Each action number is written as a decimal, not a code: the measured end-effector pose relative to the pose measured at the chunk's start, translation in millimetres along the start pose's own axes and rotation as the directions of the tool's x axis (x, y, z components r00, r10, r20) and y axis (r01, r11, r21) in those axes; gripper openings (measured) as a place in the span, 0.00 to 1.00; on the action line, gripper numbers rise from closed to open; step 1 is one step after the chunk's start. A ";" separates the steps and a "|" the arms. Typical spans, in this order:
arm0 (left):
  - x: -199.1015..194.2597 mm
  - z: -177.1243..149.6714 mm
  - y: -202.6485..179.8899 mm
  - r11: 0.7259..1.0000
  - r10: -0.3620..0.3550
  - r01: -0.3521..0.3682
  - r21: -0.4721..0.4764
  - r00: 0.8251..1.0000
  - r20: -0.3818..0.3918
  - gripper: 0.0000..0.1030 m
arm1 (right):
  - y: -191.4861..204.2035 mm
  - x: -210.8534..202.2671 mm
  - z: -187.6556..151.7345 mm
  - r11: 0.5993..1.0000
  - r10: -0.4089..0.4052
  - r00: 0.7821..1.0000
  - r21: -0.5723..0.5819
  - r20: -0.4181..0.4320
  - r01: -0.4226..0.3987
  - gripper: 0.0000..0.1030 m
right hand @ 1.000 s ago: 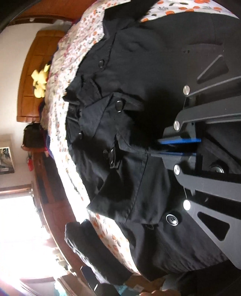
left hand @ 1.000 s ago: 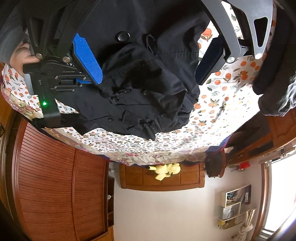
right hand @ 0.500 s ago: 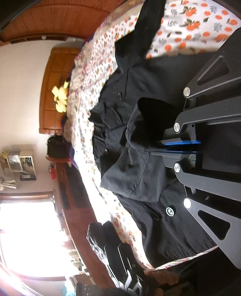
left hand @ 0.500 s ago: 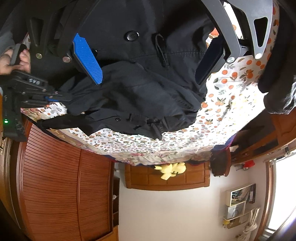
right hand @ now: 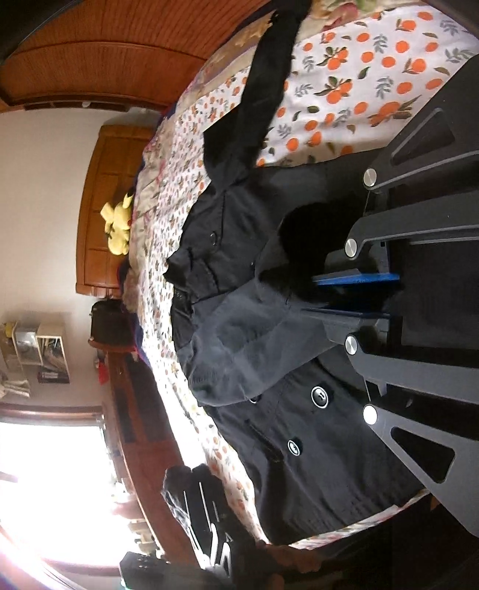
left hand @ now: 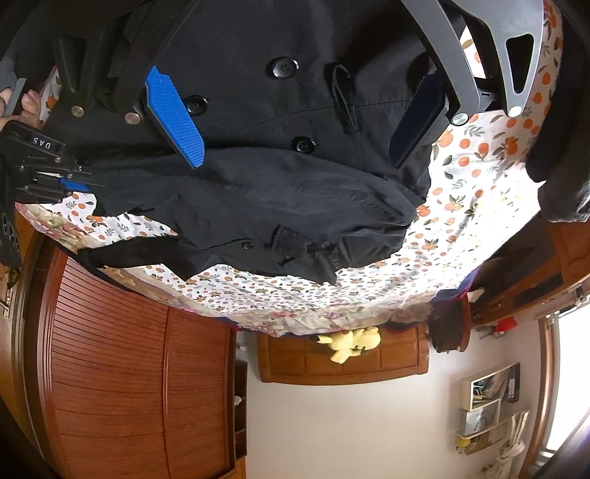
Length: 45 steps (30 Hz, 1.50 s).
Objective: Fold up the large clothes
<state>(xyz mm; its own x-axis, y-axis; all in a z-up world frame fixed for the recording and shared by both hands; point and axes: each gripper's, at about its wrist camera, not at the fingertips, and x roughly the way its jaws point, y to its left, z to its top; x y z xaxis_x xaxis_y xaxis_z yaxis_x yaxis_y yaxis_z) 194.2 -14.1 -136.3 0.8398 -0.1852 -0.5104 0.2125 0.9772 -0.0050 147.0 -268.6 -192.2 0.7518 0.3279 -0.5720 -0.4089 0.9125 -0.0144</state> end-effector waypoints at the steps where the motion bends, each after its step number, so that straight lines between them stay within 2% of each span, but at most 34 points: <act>1: 0.7 0.1 -1.1 1.000 -0.002 0.002 0.002 1.000 0.000 0.98 | -1.0 -3.8 0.8 1.000 -0.002 1.000 0.003 0.013 0.002 0.15; 3: 2.5 0.0 -5.9 1.000 -0.008 0.008 0.009 1.000 0.000 0.98 | -1.7 -13.6 2.3 1.000 -0.003 0.999 0.007 0.044 0.003 0.31; 4: 3.3 0.1 -7.3 1.000 -0.009 0.009 0.012 1.000 -0.002 0.98 | -2.2 -16.5 2.5 1.000 -0.002 0.999 0.009 0.054 0.001 0.32; 8: 9.2 -0.2 -16.0 1.000 -0.012 0.012 0.026 1.000 -0.009 0.98 | -5.0 -21.3 3.5 1.000 0.010 0.996 0.013 0.085 -0.012 0.32; 12: 13.7 -2.2 -23.0 0.999 -0.022 0.023 0.038 1.000 -0.019 0.98 | -6.2 -4.1 -0.3 0.999 0.043 0.997 0.001 0.058 -0.043 0.32; 16: 17.3 -5.2 -30.3 0.998 -0.028 0.029 0.047 0.999 -0.026 0.98 | -8.0 23.7 -8.1 0.999 0.040 0.999 0.001 -0.019 -0.040 0.32; 20: 20.0 -6.1 -34.4 0.998 -0.044 0.046 0.044 0.998 -0.035 0.98 | -17.7 51.9 -22.2 1.000 0.000 0.990 0.024 -0.144 0.004 0.31; 22: 20.0 -5.2 -37.4 0.998 -0.044 0.045 0.052 0.998 -0.034 0.98 | -18.3 56.0 -26.3 1.000 0.003 0.987 0.031 -0.158 0.002 0.31; 30: 9.9 10.1 -42.8 0.996 -0.070 0.072 0.055 0.997 -0.022 0.98 | -18.9 53.9 -27.7 0.999 0.005 0.988 0.033 -0.156 0.000 0.31; 35: 6.4 27.9 -44.4 0.994 -0.054 0.053 0.094 0.999 0.004 0.98 | -19.6 54.9 -26.4 0.999 0.007 0.988 0.035 -0.155 -0.002 0.31; 45: 41.9 45.3 -35.8 0.994 -0.071 0.070 0.086 0.997 0.015 0.98 | -19.0 54.7 -26.4 0.999 0.001 0.989 0.036 -0.151 0.004 0.31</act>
<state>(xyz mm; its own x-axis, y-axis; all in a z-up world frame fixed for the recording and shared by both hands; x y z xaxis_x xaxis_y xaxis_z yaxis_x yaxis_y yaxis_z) 244.4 -61.5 -118.5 0.8298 -0.2559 -0.4959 0.3128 0.9492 0.0336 182.2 -274.5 -244.9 0.6647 0.2886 -0.6892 -0.3872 0.9219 0.0126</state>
